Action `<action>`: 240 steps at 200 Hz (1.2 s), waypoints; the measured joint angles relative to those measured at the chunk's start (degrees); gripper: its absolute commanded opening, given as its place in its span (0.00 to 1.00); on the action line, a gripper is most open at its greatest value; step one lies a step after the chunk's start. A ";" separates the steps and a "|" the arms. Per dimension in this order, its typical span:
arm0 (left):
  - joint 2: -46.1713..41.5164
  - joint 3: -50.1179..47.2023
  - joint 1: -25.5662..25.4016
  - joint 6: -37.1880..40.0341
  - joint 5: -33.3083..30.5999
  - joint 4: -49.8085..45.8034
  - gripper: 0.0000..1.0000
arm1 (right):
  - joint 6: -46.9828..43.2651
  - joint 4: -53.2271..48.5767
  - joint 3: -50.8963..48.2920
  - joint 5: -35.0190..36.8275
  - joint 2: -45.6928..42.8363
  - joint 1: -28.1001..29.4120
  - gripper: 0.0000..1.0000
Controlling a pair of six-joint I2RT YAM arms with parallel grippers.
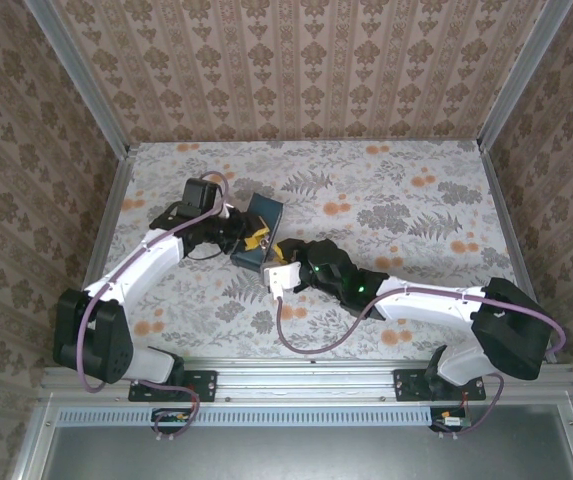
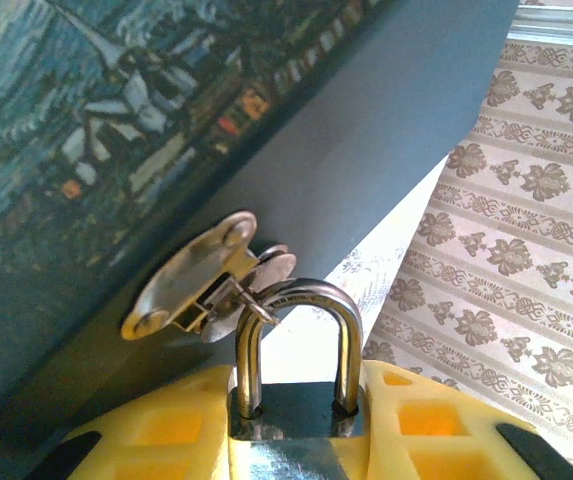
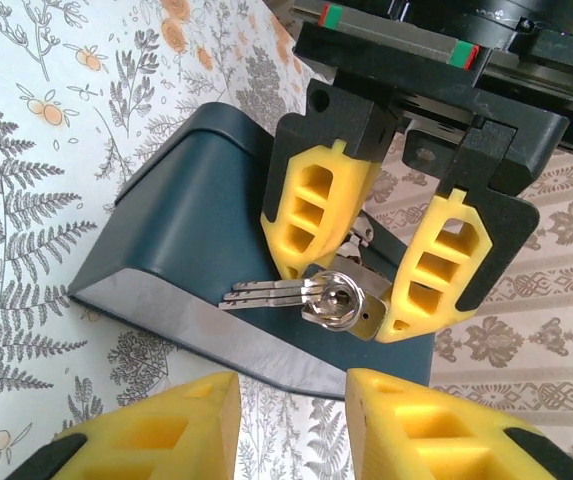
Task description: Unlock a padlock with a key
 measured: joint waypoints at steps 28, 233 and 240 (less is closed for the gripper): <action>-0.02 0.00 -0.33 -0.83 0.63 -0.85 0.00 | -2.40 2.36 1.01 0.00 2.23 -0.15 0.32; -4.20 -1.73 -1.07 -6.60 -0.31 -2.60 0.00 | -11.04 3.30 3.72 -1.95 5.11 -2.40 0.30; -4.20 -1.73 -1.09 -6.62 -0.31 -2.56 0.00 | -11.39 3.50 3.80 -1.95 5.27 -2.38 0.30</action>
